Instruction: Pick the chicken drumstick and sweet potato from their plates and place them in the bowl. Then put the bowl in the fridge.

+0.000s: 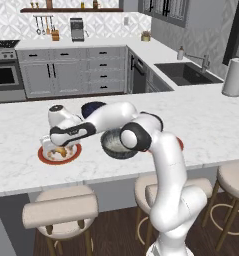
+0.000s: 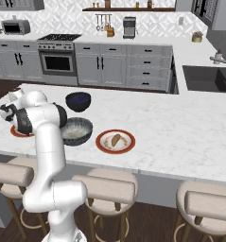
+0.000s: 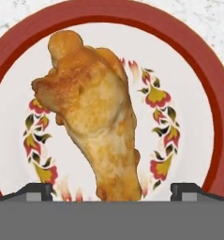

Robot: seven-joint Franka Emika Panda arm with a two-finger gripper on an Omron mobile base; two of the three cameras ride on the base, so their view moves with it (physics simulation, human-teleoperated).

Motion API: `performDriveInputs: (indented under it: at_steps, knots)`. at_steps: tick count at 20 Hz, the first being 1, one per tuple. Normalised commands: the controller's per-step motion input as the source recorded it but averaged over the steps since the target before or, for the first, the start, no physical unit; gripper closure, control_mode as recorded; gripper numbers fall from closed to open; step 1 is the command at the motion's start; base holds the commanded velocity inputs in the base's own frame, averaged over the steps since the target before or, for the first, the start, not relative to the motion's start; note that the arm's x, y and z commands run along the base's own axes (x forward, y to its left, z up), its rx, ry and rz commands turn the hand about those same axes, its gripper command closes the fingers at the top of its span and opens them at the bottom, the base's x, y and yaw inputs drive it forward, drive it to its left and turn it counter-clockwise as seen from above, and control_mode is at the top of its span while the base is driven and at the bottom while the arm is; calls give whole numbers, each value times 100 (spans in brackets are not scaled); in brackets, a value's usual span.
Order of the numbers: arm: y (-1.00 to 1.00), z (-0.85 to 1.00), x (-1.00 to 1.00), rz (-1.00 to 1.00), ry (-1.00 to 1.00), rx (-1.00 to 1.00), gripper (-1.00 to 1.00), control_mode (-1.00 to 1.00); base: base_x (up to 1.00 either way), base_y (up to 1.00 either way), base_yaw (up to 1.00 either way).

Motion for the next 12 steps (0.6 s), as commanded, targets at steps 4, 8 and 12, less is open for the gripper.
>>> performDriveInputs:
  at_steps: [4, 8, 12]
  knots:
    - [0, -28, 11, 0, 0, 0, -100, -100, 0, 0, 0]
    - [0, -26, 6, 0, 0, 0, -100, -100, 0, 0, 0]
    - [0, -28, 4, 0, 0, 0, 100, -100, 0, 0, 0]
